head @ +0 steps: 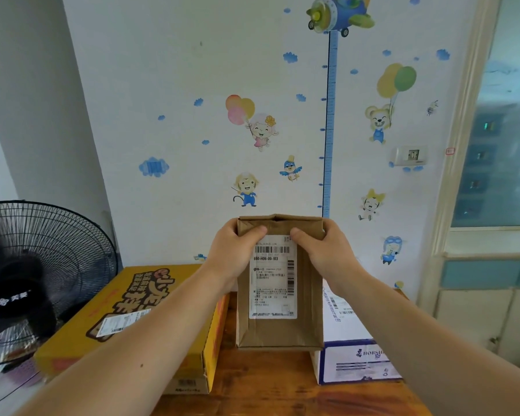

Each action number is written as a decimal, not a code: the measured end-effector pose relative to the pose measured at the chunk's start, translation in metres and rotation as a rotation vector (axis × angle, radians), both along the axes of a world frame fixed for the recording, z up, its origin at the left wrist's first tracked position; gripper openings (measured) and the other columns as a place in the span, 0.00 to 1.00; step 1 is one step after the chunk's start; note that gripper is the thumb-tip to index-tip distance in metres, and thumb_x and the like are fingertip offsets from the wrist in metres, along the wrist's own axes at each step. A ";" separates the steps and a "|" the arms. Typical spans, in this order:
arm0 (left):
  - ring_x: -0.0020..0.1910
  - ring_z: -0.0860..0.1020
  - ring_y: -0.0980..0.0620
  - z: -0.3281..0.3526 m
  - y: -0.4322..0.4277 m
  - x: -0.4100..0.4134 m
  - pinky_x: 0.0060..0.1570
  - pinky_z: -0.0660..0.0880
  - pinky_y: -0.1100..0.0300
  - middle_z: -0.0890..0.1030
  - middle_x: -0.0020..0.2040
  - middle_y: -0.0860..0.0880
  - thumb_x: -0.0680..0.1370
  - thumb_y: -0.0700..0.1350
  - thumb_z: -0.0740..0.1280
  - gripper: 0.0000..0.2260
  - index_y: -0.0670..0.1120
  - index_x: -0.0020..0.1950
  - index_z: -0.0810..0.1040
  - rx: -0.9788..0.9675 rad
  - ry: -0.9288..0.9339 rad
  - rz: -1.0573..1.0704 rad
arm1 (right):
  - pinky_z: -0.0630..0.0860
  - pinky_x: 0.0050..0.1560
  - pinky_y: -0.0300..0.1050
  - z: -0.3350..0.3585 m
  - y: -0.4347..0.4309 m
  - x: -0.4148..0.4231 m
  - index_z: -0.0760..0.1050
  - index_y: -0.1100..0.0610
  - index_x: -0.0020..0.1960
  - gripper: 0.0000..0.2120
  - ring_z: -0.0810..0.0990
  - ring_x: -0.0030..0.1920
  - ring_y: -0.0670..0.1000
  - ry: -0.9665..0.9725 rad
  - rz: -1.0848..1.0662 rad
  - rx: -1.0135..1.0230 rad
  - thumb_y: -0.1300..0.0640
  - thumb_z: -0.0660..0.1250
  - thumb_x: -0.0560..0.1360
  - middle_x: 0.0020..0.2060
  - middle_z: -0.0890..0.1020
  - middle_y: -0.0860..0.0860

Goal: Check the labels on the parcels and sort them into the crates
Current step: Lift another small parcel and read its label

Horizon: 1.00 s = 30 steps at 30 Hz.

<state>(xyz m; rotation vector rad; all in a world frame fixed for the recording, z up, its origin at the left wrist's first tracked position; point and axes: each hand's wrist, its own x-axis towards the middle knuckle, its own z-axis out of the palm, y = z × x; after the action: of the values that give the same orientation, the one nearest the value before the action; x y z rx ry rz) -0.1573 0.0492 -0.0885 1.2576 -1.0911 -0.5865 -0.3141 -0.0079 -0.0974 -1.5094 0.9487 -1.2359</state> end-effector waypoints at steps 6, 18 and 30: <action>0.47 0.84 0.47 0.000 -0.002 0.003 0.48 0.79 0.52 0.85 0.43 0.49 0.79 0.43 0.68 0.02 0.46 0.49 0.79 -0.004 -0.068 0.025 | 0.81 0.52 0.55 -0.007 0.000 0.007 0.74 0.51 0.54 0.10 0.83 0.49 0.53 0.030 0.006 0.011 0.49 0.70 0.76 0.46 0.84 0.50; 0.46 0.84 0.49 -0.007 0.006 0.009 0.53 0.80 0.47 0.86 0.45 0.49 0.79 0.49 0.67 0.08 0.46 0.54 0.78 0.058 0.006 -0.014 | 0.80 0.54 0.54 -0.002 0.002 0.009 0.75 0.52 0.52 0.08 0.83 0.49 0.53 -0.017 0.019 0.037 0.50 0.70 0.77 0.45 0.85 0.51; 0.52 0.83 0.48 -0.001 0.012 0.016 0.54 0.80 0.48 0.85 0.53 0.48 0.81 0.44 0.65 0.07 0.47 0.58 0.78 0.008 0.016 -0.001 | 0.78 0.60 0.54 -0.010 0.010 0.010 0.71 0.49 0.63 0.14 0.81 0.54 0.51 0.008 0.122 0.087 0.54 0.68 0.79 0.52 0.82 0.48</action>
<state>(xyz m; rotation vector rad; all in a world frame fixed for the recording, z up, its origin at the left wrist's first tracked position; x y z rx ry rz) -0.1408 0.0612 -0.0891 1.2576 -1.0765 -0.6017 -0.3042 0.0019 -0.1071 -1.4821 0.8908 -1.0890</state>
